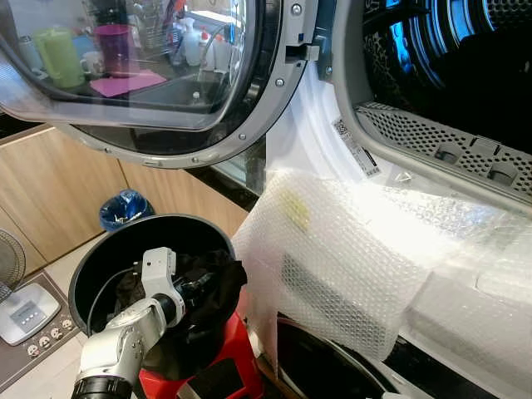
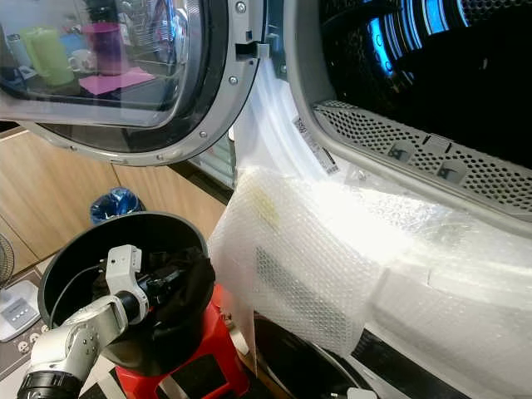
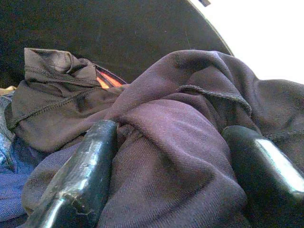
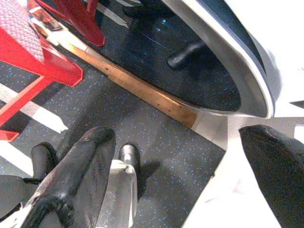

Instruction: Clothes washing

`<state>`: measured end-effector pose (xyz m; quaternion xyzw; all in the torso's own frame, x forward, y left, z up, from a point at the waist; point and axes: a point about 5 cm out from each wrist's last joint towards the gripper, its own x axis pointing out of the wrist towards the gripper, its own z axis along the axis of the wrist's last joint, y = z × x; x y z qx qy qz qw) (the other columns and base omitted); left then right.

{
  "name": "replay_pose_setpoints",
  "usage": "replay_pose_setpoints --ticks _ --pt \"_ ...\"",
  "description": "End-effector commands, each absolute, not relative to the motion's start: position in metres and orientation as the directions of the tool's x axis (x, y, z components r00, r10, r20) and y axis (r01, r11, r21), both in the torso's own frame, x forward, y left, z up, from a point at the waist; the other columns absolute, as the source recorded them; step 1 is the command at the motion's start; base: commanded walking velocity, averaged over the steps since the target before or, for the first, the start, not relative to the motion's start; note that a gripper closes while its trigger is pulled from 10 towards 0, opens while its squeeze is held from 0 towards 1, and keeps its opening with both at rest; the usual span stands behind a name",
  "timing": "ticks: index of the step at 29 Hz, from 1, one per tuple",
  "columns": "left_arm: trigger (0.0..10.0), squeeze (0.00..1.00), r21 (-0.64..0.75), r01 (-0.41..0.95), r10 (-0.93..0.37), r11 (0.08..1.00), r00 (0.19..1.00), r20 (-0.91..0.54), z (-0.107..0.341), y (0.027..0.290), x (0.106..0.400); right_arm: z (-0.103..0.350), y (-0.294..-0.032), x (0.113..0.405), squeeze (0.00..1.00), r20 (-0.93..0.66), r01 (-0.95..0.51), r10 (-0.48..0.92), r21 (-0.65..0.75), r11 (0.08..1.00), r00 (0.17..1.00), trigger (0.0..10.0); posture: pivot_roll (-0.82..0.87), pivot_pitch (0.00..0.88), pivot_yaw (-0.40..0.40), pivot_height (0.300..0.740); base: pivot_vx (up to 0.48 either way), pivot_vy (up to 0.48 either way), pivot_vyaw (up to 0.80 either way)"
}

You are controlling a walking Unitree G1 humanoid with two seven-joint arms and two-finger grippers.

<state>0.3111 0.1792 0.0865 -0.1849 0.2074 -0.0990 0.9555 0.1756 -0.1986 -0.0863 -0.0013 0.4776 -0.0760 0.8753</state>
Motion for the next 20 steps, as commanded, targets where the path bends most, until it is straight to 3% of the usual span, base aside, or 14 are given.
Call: replay_pose_setpoints --ticks 1,20 --pt "0.0 0.0 -0.387 0.136 -0.298 0.912 0.867 -0.4 0.0802 0.1729 0.3065 -0.089 -0.1973 0.1703 0.0 -0.846 0.127 -0.131 -0.076 0.989 0.517 10.0 -0.07 0.095 -0.035 0.74 0.0 0.0 0.0" --pt "0.0 0.0 -0.364 0.157 -0.305 0.918 0.867 -0.395 0.0839 0.1748 0.2994 -0.0891 -0.1922 0.1721 0.0 -0.849 0.103 -0.11 -0.066 0.993 0.518 10.0 -0.06 0.066 -0.03 0.74 0.0 0.0 0.0"
